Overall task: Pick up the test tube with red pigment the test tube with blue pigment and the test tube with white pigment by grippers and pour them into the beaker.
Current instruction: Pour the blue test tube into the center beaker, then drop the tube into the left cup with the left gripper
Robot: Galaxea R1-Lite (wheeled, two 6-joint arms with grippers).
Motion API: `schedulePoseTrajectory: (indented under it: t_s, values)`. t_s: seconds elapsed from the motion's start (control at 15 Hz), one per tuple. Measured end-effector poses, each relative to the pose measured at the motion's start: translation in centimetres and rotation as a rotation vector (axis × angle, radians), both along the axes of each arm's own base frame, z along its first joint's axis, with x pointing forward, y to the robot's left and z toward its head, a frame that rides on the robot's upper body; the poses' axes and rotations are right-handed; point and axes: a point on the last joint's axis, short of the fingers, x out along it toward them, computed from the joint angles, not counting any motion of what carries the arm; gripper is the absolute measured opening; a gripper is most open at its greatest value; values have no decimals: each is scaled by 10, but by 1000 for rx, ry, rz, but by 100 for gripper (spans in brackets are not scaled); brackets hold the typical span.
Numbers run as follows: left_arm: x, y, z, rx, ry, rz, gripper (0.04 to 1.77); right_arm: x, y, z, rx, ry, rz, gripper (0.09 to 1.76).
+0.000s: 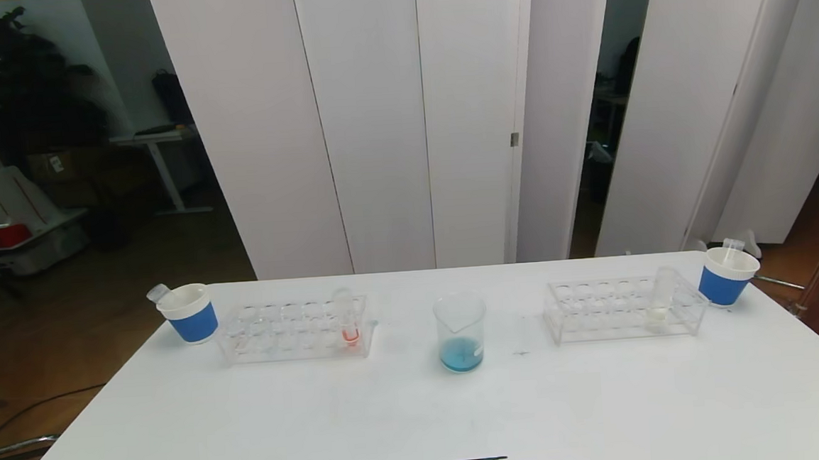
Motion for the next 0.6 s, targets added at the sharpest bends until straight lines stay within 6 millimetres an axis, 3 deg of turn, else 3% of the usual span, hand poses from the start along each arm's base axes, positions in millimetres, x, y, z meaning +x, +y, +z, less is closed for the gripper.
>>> schedulePoseTrajectory:
  t_s: [0.6]
  values:
    - [0, 0, 0, -6, 0, 2, 175, 0, 0, 0, 0, 0, 0, 175]
